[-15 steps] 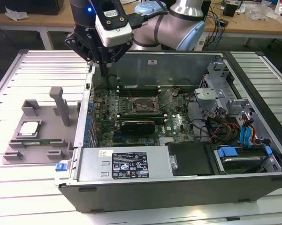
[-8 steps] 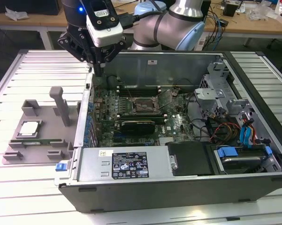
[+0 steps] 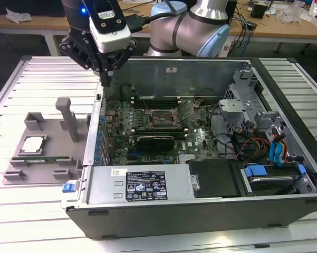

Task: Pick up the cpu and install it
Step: 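Reach for the cpu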

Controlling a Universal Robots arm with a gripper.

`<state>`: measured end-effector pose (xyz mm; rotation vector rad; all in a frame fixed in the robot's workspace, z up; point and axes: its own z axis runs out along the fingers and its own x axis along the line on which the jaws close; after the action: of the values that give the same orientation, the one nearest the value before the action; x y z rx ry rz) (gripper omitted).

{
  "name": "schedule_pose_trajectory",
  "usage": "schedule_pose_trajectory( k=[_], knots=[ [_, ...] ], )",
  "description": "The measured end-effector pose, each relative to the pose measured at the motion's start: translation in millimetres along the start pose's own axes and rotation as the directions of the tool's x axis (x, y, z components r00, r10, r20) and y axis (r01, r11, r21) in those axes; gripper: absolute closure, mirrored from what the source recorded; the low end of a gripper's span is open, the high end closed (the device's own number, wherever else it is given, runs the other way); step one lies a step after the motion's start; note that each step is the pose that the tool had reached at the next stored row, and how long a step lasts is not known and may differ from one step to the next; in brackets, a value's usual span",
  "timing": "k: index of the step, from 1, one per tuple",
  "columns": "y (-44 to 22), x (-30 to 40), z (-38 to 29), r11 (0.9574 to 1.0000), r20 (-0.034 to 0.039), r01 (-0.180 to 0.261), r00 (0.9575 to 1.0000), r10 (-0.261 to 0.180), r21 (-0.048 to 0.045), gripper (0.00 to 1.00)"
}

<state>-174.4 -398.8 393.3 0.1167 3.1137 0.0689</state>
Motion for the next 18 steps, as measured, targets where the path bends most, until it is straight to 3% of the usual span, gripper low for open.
schedule_pose_trajectory(
  k=[18],
  knots=[
    [-1.8, 24.2, -0.7, 1.0, 0.0, 0.0, 1.0, 0.0, 0.0, 0.89]
  ],
)
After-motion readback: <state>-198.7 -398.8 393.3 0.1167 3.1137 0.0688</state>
